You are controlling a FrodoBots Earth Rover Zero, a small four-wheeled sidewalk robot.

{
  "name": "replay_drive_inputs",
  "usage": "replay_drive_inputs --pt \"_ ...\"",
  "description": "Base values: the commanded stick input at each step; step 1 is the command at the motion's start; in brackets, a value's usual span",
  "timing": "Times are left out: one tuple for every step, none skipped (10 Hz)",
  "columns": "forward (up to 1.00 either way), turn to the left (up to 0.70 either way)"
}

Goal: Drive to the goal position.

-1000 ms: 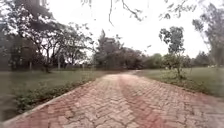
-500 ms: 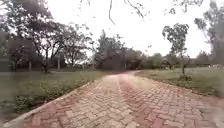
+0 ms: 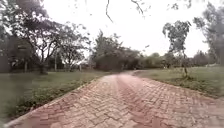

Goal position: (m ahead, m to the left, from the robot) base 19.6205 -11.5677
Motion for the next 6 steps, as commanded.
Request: replay_drive_inputs --pt "0.7 0.0" --pt "0.7 0.0" --pt "0.7 0.0" --pt "0.7 0.0" --pt "0.7 0.0" --pt "0.7 0.0"
